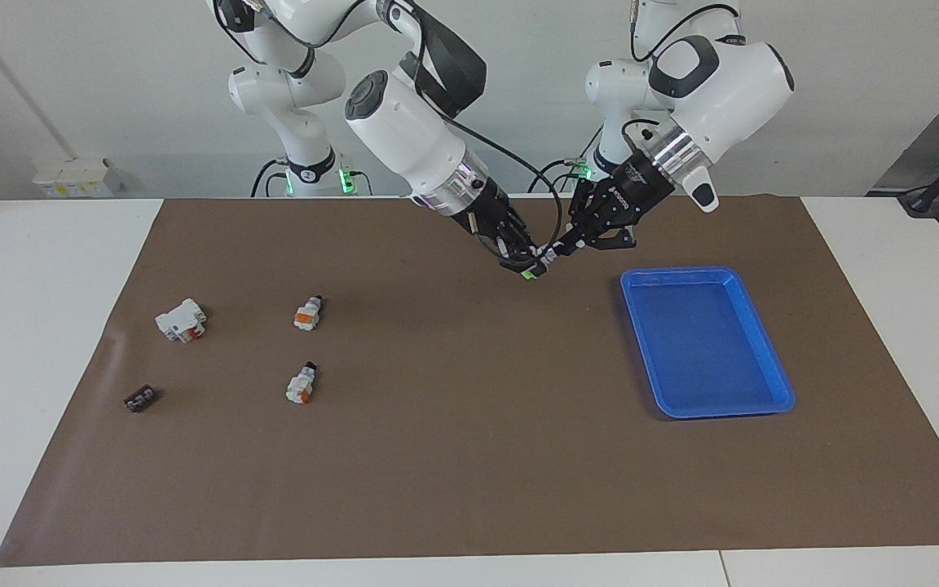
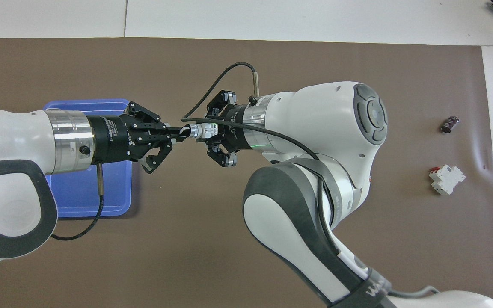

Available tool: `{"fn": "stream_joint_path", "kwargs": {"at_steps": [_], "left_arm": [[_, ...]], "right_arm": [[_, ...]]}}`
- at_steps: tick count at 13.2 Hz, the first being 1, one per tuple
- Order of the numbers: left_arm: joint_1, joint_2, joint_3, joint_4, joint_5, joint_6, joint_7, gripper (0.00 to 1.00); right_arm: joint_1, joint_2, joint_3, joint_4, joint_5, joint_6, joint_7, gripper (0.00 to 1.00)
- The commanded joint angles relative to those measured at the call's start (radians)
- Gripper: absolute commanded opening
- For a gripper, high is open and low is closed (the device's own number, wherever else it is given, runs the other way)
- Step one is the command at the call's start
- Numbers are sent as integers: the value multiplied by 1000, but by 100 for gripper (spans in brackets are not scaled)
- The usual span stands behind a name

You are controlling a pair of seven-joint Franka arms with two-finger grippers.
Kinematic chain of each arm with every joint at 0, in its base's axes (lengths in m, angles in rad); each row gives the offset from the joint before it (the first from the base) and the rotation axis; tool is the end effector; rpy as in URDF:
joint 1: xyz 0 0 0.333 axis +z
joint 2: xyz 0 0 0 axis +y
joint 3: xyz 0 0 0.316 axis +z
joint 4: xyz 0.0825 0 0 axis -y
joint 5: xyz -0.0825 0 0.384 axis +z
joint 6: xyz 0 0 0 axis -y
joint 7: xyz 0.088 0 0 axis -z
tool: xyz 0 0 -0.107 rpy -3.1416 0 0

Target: Turn and place switch with both arms

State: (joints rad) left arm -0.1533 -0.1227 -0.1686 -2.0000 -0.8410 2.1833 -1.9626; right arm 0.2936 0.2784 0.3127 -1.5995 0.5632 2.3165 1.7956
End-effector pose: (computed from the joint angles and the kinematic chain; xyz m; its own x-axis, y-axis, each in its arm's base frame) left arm 0.5161 -0.2052 0.5542 -0.3758 0.6168 -0.6916 0.9100 0.3867 -0.1496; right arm 0.5673 0.3761 0.5289 0.1026 -0.7667 -0.6338 -0.9859 0.0062 -0.1671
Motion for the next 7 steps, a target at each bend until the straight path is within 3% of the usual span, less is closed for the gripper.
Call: {"fn": "stream_joint_path", "kwargs": {"at_steps": [1, 7], "left_arm": [[-17, -2, 14, -3, -1, 66, -200, 0], [-2, -3, 15, -8, 48, 64, -565, 0]], "right_arm": [[6, -10, 17, -7, 4, -29, 15, 0], [6, -10, 17, -7, 4, -29, 15, 0]]}}
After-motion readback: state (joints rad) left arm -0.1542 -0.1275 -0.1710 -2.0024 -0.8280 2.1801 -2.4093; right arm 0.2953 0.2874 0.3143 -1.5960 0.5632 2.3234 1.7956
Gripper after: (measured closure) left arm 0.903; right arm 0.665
